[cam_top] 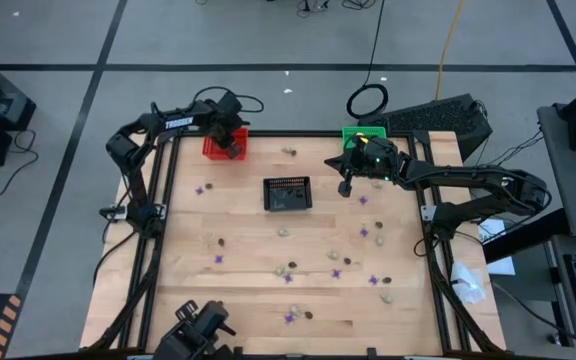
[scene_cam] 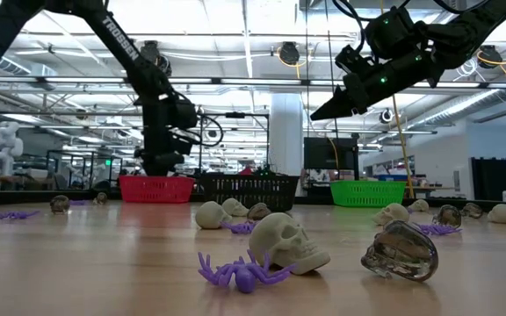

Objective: Sort Halloween decoration
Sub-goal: Put the white skull toy into the orange bin, then put the black skull toy into the black bin

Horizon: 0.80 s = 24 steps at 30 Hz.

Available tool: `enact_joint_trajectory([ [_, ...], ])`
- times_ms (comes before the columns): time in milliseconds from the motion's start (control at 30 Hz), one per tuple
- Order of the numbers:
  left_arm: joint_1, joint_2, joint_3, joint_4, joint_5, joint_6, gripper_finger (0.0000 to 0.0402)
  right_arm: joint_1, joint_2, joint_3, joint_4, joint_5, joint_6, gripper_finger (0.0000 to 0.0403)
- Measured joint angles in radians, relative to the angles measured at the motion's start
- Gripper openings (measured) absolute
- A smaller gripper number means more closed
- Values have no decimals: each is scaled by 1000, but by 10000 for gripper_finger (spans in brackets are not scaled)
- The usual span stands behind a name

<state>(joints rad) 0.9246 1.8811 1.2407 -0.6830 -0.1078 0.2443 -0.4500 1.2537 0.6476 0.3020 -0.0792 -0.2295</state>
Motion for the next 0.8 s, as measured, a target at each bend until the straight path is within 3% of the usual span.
enact_joint_trajectory([
  [533, -4, -66, 0, -45, -12, 5, 160, 0, 0, 0, 0, 0, 0, 2],
  [800, -68, -240, -6, -123, -15, 25, 150, 0, 0, 0, -2, 0, 0, 2],
])
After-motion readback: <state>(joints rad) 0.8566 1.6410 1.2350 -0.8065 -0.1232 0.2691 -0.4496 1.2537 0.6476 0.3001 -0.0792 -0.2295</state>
